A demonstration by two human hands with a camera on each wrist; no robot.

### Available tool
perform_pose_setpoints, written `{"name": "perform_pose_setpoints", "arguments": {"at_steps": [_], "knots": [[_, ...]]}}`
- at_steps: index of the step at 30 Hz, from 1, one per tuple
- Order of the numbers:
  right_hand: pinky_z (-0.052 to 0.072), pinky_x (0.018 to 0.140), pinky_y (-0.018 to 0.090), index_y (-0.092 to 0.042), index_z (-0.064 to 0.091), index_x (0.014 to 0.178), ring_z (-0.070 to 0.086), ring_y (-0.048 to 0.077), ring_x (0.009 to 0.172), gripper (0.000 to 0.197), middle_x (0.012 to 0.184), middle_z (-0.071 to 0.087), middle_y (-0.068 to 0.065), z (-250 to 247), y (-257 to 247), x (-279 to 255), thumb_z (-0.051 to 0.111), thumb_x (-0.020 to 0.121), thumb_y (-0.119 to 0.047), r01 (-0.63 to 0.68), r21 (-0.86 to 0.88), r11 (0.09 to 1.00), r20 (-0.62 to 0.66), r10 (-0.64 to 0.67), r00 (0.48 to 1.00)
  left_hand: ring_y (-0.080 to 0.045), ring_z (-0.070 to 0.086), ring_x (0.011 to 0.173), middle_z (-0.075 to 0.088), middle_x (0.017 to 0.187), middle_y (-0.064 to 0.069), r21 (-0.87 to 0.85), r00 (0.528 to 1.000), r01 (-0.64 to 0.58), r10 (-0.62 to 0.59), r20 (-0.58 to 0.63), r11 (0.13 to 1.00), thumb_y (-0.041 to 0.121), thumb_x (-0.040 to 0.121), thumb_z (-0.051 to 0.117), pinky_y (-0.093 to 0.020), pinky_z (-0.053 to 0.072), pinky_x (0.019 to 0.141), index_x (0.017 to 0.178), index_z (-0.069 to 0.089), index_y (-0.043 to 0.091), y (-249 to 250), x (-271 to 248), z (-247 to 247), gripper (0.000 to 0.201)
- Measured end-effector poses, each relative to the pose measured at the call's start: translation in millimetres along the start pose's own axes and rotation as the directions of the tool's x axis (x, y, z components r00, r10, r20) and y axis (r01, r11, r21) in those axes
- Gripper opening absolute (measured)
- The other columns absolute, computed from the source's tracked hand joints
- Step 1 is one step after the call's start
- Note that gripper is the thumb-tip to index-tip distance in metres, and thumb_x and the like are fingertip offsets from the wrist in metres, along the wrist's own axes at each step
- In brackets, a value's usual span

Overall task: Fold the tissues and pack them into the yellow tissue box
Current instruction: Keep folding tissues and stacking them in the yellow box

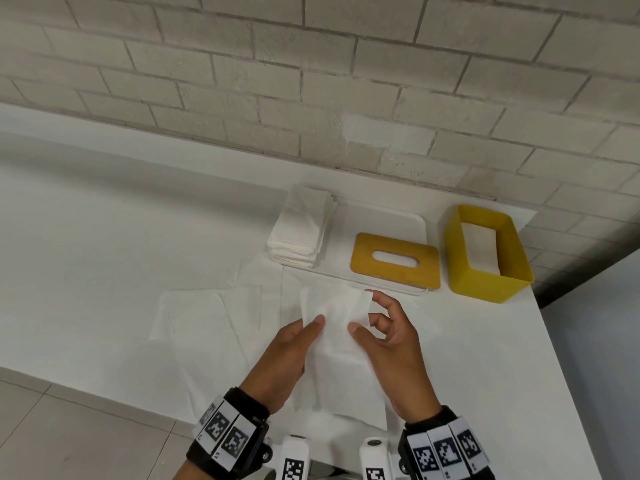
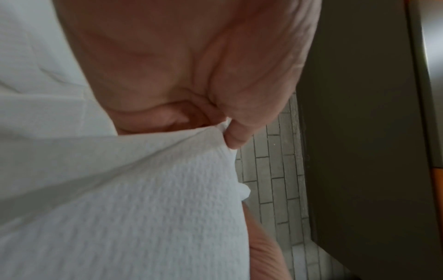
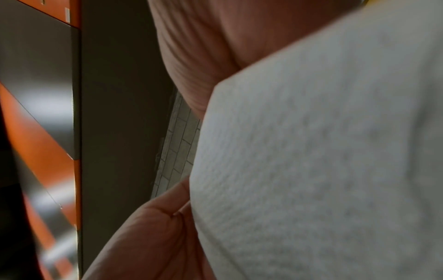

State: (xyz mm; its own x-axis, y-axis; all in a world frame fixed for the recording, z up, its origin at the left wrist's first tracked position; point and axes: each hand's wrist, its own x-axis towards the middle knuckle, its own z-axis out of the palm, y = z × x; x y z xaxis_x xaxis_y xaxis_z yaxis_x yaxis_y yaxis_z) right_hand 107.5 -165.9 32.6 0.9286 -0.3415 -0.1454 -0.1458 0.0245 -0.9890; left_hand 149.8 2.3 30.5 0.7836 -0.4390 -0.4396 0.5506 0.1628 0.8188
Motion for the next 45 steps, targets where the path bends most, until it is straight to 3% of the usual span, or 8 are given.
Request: {"name": "perform_pose_setpoints", "arguments": {"at_steps": [5, 10, 15, 21, 26, 31, 35, 45], "knots": [[0.061, 0.083, 0.037, -0.036, 0.056, 0.130, 0.075, 0.020, 0.092, 0.049, 0.104, 0.074, 0.005, -3.0, 6.4, -0.6, 0.075, 0.090, -0.016, -0.031, 0.004, 0.999, 0.005, 0.031, 0.999, -0.027, 0.069, 0.120, 0.075, 0.123, -0.010, 0.003, 0.998, 0.024, -0.024, -0.053, 1.000, 0.032, 0.106, 0.052, -0.049, 0.045, 0.114, 0.127, 0.071, 0.012, -2.8, -0.4, -1.2, 0.035], [0.053, 0.061, 0.026, -0.035, 0.060, 0.121, 0.064, 0.017, 0.062, 0.035, 0.095, 0.073, 0.003, -19.1, 18.5, 3.0, 0.070, 0.094, -0.016, -0.106, -0.056, 0.993, -0.043, 0.103, 0.994, -0.027, 0.066, 0.124, 0.073, 0.128, -0.006, -0.072, 0.985, 0.024, -0.036, -0.167, 0.997, 0.050, 0.084, 0.075, -0.052, 0.043, 0.115, 0.134, 0.065, 0.014, -6.8, -0.8, -19.8, 0.062], [0.047, 0.087, 0.029, -0.026, 0.056, 0.128, 0.063, 0.017, 0.102, 0.040, 0.121, 0.064, 0.003, -56.9, 54.2, 19.6, 0.071, 0.091, -0.026, -0.295, -0.412, 0.862, -0.248, 0.206, 0.947, -0.026, 0.071, 0.112, 0.077, 0.118, -0.011, -0.154, 0.952, -0.090, 0.040, -0.304, 0.984, 0.030, 0.106, 0.052, -0.044, 0.052, 0.100, 0.125, 0.070, 0.009, 3.4, -8.8, -43.6, 0.034], [0.043, 0.101, 0.034, -0.024, 0.041, 0.145, 0.050, 0.026, 0.125, 0.068, 0.138, 0.047, 0.009, -50.4, 63.7, 36.5, 0.073, 0.087, -0.041, -0.265, -0.686, 0.678, -0.131, 0.244, 0.961, -0.017, 0.077, 0.098, 0.079, 0.113, -0.005, -0.154, 0.923, -0.138, 0.071, -0.377, 0.978, 0.035, 0.105, 0.052, -0.041, 0.054, 0.090, 0.123, 0.070, 0.015, 0.4, -13.7, -57.2, 0.032], [0.047, 0.102, 0.040, -0.024, 0.043, 0.141, 0.054, 0.027, 0.125, 0.065, 0.136, 0.056, 0.005, -35.8, 65.0, 54.8, 0.072, 0.085, -0.044, -0.259, -0.782, 0.567, -0.139, 0.247, 0.959, -0.025, 0.072, 0.110, 0.078, 0.114, -0.005, -0.116, 0.926, -0.085, 0.036, -0.377, 0.990, 0.042, 0.105, 0.051, -0.043, 0.053, 0.098, 0.123, 0.070, 0.015, 0.7, -18.5, -48.9, 0.037], [0.048, 0.099, 0.035, -0.022, 0.054, 0.126, 0.060, 0.023, 0.113, 0.047, 0.127, 0.063, 0.002, -34.0, 60.1, 62.1, 0.075, 0.085, -0.032, -0.332, -0.619, 0.711, -0.168, 0.294, 0.941, -0.025, 0.070, 0.113, 0.079, 0.113, -0.004, -0.092, 0.920, -0.058, 0.017, -0.393, 0.994, 0.042, 0.105, 0.049, -0.044, 0.051, 0.103, 0.122, 0.071, 0.016, 1.2, -19.5, -49.0, 0.037], [0.049, 0.105, 0.042, -0.022, 0.050, 0.134, 0.060, 0.025, 0.115, 0.057, 0.127, 0.058, 0.005, -34.4, 51.7, 73.1, 0.078, 0.084, -0.026, -0.391, -0.342, 0.854, -0.194, 0.343, 0.919, -0.026, 0.069, 0.116, 0.078, 0.115, -0.004, -0.084, 0.915, -0.038, 0.001, -0.404, 0.996, 0.042, 0.106, 0.050, -0.047, 0.050, 0.107, 0.122, 0.071, 0.017, -0.2, -18.5, -49.3, 0.037], [0.055, 0.098, 0.040, -0.016, 0.071, 0.099, 0.067, 0.024, 0.101, 0.013, 0.104, 0.072, 0.005, -34.5, 56.5, 87.2, 0.074, 0.086, -0.014, -0.400, -0.250, 0.882, -0.222, 0.350, 0.910, -0.025, 0.071, 0.113, 0.078, 0.114, -0.004, -0.038, 0.927, -0.001, -0.014, -0.375, 0.999, 0.044, 0.106, 0.048, -0.042, 0.054, 0.093, 0.123, 0.072, 0.017, 0.8, -14.4, -39.5, 0.039]]}}
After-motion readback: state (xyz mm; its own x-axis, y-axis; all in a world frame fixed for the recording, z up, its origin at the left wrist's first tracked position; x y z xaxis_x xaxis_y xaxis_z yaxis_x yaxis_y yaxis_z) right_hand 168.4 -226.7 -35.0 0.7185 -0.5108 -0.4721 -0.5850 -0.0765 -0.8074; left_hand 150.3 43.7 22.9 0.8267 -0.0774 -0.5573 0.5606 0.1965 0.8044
